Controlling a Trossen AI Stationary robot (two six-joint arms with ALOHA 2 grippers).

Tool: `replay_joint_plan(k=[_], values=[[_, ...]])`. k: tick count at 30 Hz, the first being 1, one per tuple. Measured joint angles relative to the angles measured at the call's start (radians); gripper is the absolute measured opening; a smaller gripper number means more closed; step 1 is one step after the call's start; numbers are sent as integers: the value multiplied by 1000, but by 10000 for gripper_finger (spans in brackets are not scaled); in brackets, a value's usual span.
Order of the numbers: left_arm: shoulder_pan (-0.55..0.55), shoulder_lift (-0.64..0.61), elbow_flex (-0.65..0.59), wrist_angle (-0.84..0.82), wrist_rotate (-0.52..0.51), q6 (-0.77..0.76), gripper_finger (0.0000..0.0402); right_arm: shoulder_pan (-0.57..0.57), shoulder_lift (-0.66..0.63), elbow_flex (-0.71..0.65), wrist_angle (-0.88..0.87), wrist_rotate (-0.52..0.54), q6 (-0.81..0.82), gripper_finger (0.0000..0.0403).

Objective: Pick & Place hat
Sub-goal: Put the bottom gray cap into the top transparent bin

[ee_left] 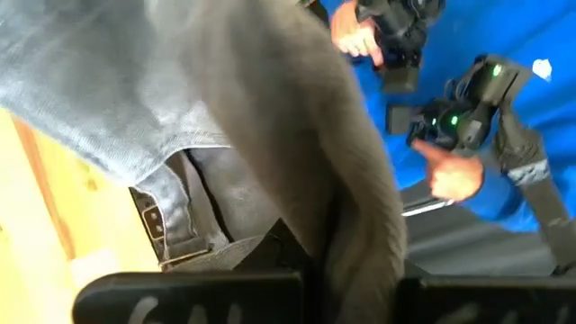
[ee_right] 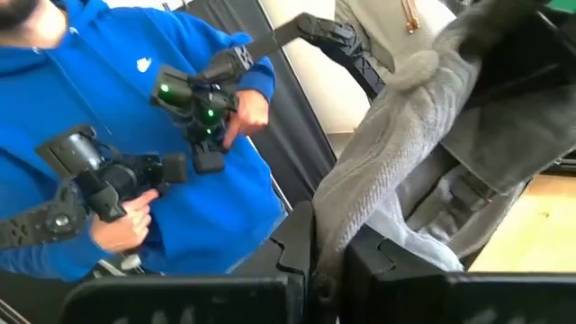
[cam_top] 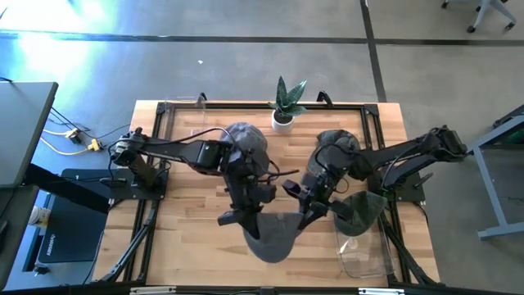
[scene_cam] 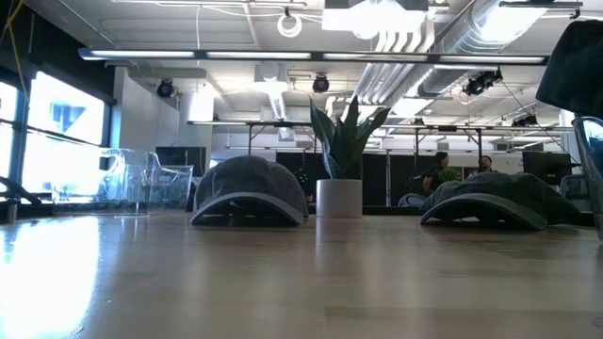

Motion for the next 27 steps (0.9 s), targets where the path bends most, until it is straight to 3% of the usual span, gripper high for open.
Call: replay_joint_plan(k=[3,6,12,16,20,27], values=[[1,2,0,31,-15,-88,12,-2,-13,0,-2,-5,8,9],[16,8,0,50,-3,-114,49,-1,-23,0,0,-3,30,10],[92,9,-1,52,32,-46,173,17,-24,0,-6,26,63,5],[132,9,-1,58,-45,-44,239,27,-24,0,-36,80,49,7],[111,9,0,63,-159,-53,255,28,-26,0,-85,130,6,4],[46,9,0,56,-225,-52,241,26,-27,0,-95,164,-21,3]])
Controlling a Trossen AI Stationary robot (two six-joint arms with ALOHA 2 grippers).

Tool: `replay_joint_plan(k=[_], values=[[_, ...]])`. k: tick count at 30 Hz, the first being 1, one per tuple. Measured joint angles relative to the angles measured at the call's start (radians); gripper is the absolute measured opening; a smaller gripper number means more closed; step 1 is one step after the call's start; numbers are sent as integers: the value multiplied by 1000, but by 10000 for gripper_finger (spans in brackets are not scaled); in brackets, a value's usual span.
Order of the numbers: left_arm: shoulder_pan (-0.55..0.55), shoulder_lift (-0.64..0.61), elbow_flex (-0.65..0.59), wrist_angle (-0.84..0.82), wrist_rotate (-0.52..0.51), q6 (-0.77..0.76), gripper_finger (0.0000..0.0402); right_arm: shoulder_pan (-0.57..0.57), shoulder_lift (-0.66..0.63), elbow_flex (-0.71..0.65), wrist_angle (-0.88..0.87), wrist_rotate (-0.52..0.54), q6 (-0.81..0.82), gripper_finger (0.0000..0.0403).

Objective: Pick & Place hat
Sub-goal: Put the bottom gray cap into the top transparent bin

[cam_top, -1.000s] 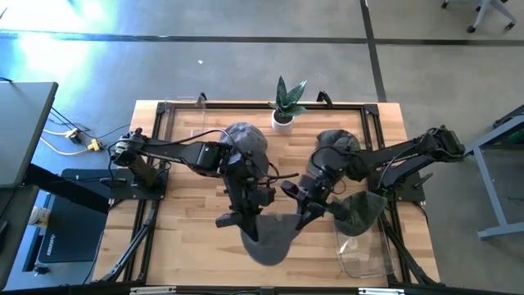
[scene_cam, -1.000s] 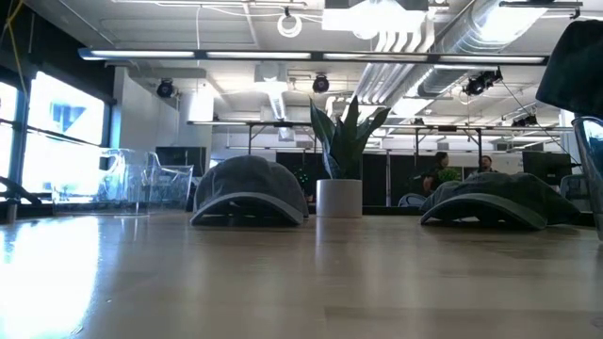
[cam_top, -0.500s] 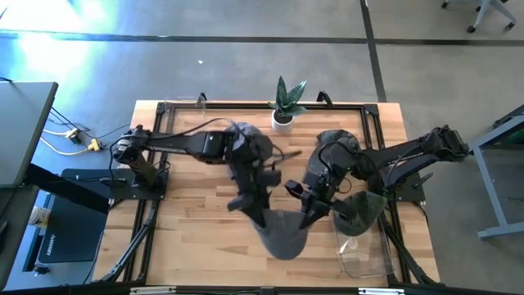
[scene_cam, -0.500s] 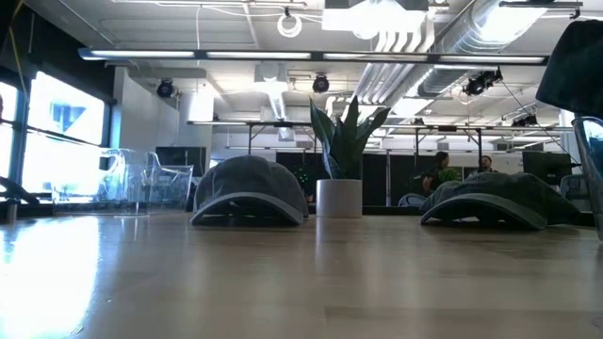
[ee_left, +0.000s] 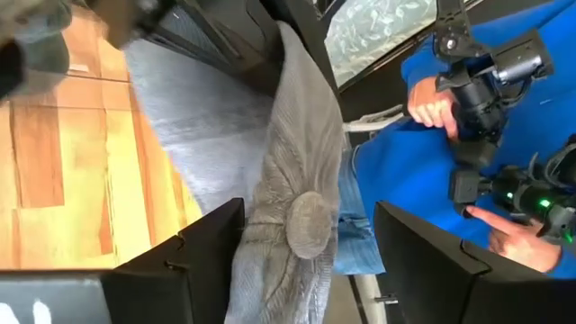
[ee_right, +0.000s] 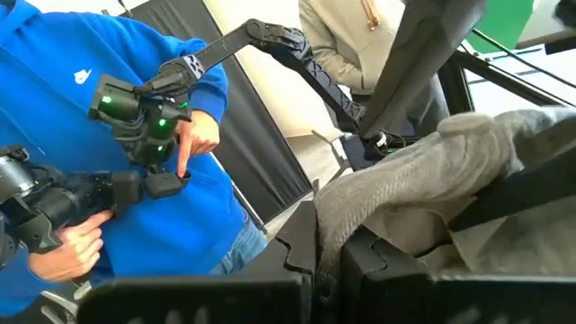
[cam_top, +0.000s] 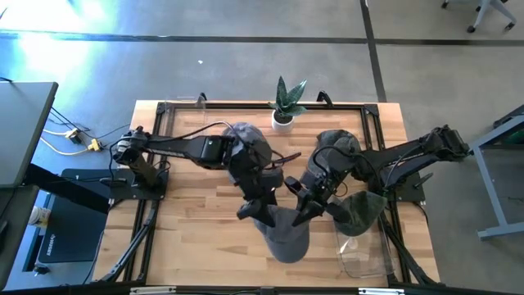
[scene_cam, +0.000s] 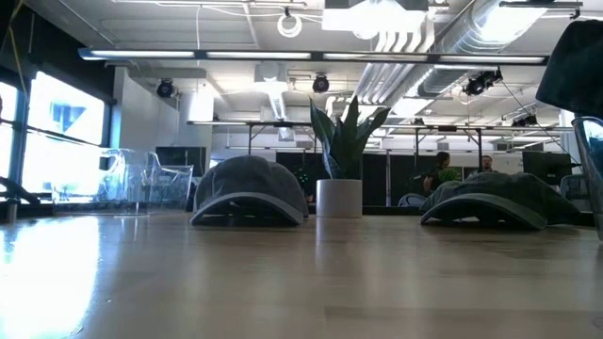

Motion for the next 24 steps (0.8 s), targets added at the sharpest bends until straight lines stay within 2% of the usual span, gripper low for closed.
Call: replay_joint_plan(k=[6,10,14,20,22,24], values=[[-18,0,0,3,-89,-11,222,0,0,0,-10,1,-1,7],[-17,0,0,5,-117,-57,187,0,0,0,-35,2,-4,3],[-17,0,0,5,-100,-80,130,0,0,0,-62,7,-11,7],[-15,0,0,7,-25,-80,24,0,0,0,-67,10,-10,4],[-14,0,0,23,20,-80,11,1,0,0,-67,10,-15,3],[-15,0,0,55,55,-79,16,0,0,0,-64,10,-17,10]])
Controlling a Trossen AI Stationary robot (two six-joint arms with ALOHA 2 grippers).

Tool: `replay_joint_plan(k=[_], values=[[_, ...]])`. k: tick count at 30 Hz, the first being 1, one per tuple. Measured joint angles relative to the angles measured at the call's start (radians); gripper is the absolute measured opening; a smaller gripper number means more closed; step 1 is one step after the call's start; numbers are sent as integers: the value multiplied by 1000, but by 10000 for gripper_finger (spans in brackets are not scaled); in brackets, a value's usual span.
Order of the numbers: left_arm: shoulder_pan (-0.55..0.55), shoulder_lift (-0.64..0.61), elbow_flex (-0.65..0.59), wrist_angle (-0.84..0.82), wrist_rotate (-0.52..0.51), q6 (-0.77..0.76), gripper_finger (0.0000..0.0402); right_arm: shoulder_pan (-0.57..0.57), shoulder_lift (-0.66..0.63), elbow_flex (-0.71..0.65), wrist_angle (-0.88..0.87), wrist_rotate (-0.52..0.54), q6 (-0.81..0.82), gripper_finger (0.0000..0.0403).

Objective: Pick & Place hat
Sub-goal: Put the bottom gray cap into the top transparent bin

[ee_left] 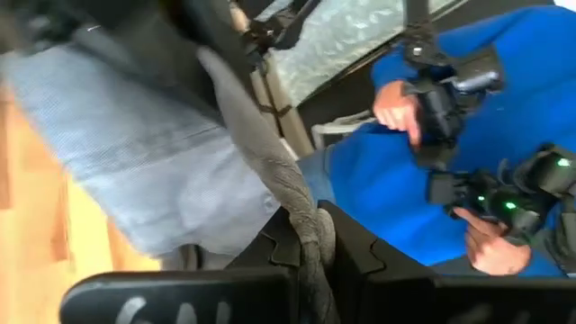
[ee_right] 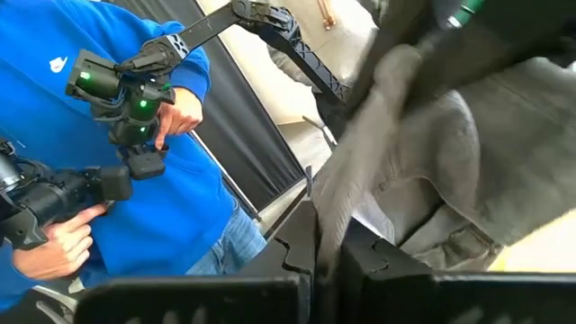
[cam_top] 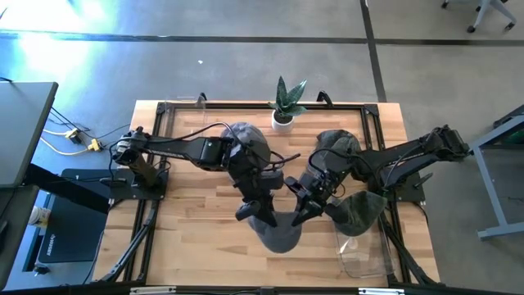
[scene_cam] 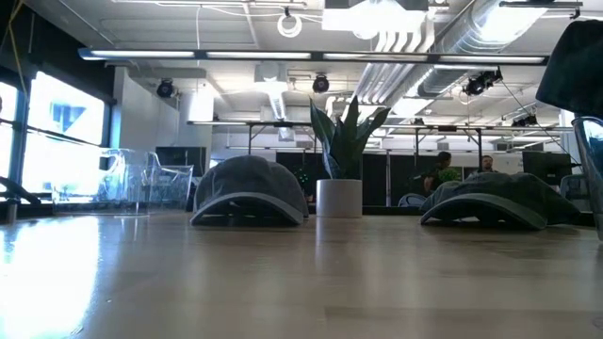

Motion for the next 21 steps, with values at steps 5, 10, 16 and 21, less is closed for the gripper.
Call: replay_joint_plan(k=[5,10,16,21], values=[[9,-11,-1,-19,75,49,8,-39,-20,0,-39,-6,-1,53],[55,-51,-1,-119,88,103,7,-110,-103,0,-254,92,-57,93],[182,-117,-1,-414,-34,279,5,-169,-232,0,-517,223,-182,101],[316,-159,0,-630,-220,482,3,-203,-319,0,-619,316,-244,92]])
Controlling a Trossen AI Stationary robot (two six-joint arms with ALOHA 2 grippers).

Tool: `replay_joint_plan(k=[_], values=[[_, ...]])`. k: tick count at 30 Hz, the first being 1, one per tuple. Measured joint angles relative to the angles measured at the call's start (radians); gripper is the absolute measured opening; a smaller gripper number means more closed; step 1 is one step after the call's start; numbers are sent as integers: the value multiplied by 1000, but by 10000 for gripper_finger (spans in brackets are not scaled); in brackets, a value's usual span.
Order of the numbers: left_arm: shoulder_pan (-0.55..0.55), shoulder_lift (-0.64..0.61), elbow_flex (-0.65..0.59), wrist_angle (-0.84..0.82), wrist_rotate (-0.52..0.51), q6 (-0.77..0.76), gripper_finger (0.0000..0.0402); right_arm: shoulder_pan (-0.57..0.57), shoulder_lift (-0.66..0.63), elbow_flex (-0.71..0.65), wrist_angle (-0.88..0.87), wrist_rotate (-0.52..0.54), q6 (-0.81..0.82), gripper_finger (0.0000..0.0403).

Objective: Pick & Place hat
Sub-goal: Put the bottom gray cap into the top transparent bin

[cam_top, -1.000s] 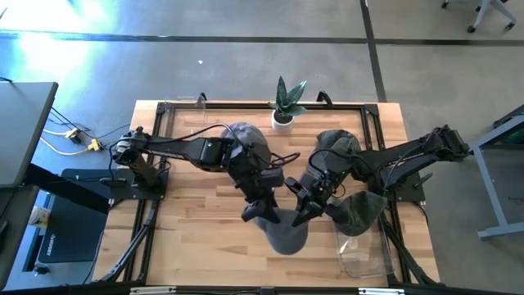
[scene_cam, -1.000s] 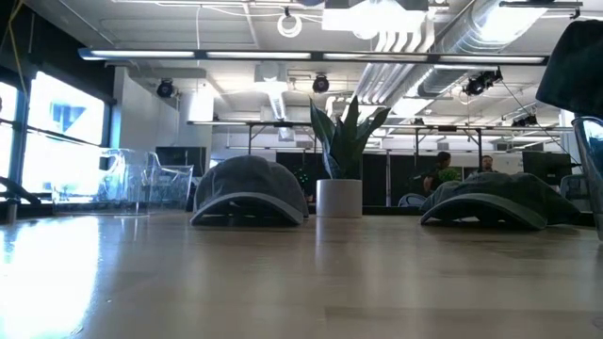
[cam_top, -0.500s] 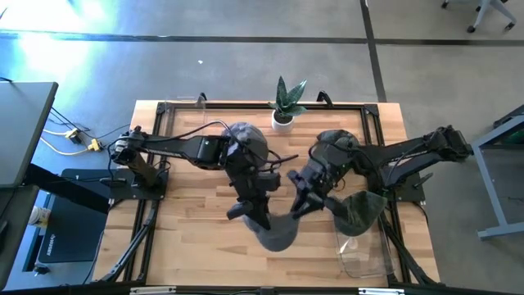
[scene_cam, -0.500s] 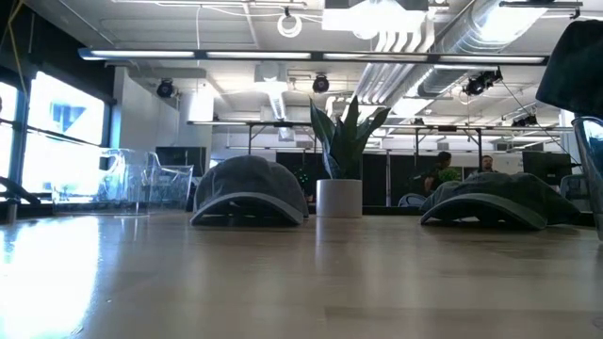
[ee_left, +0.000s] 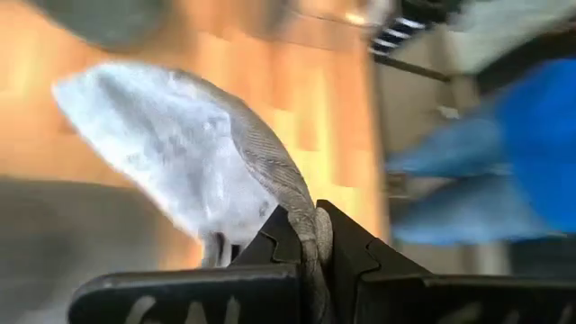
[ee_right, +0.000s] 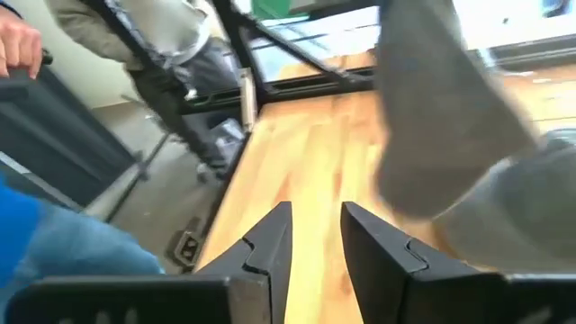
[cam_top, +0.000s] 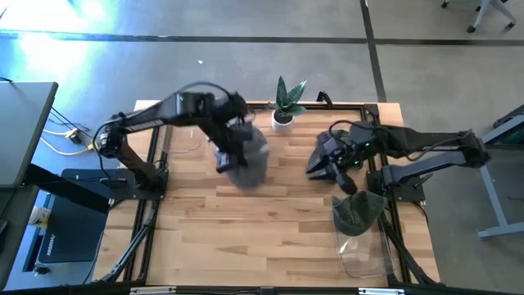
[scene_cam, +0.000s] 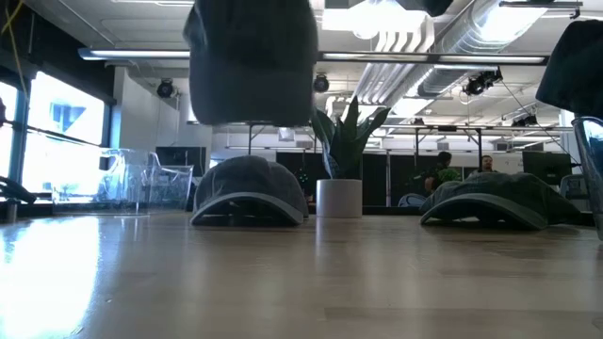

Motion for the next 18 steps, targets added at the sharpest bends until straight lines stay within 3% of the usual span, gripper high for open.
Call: replay_joint_plan(k=[9,18], values=[[220,1,0,-262,-404,352,3,-56,-54,0,-67,168,-48,83],[403,-38,0,-248,-750,602,3,-128,-43,0,-72,382,0,83]])
